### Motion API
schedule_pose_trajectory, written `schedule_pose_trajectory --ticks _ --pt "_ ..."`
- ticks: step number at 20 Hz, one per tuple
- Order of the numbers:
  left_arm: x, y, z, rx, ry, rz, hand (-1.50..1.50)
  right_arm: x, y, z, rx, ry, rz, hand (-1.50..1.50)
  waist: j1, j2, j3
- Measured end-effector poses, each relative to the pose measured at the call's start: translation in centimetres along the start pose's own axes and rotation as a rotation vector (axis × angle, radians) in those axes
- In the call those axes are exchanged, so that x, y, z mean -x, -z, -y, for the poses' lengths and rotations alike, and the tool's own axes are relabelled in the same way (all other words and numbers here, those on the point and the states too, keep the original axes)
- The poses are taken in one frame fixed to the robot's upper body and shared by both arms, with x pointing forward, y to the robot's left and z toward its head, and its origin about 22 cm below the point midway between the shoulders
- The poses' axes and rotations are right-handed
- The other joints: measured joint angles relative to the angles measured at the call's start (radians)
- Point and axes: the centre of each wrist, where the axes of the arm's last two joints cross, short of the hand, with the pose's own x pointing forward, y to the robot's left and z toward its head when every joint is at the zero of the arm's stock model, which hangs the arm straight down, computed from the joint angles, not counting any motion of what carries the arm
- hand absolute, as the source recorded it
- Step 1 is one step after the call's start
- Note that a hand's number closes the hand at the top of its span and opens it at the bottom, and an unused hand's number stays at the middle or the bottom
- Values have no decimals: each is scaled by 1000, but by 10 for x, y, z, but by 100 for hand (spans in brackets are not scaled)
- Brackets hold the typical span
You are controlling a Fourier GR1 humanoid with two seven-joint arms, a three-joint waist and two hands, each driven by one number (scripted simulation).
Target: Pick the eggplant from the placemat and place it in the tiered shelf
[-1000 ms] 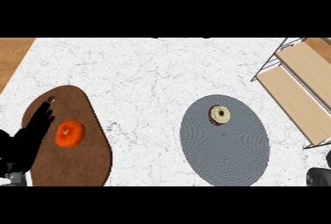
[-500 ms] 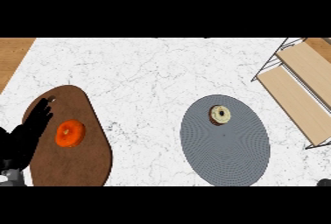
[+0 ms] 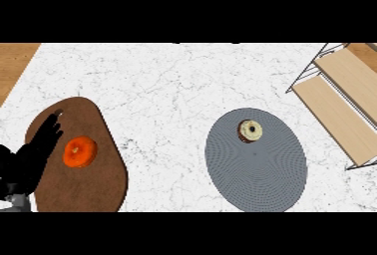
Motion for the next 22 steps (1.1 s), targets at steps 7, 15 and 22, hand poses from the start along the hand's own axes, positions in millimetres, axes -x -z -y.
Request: schedule_pose_trajectory --ticks 7,15,22 --pt "3 -3 0 -4 1 -2 0 12 1 8 2 177 -6 -150 -1 0 1" --pt "1 -1 1 -7 -6 -1 0 24 -10 46 -20 453 -28 -150 -7 -3 1" --pt "7 -5 0 -14 -1 -13 0 59 -33 106 80 635 9 -150 -16 -6 1"
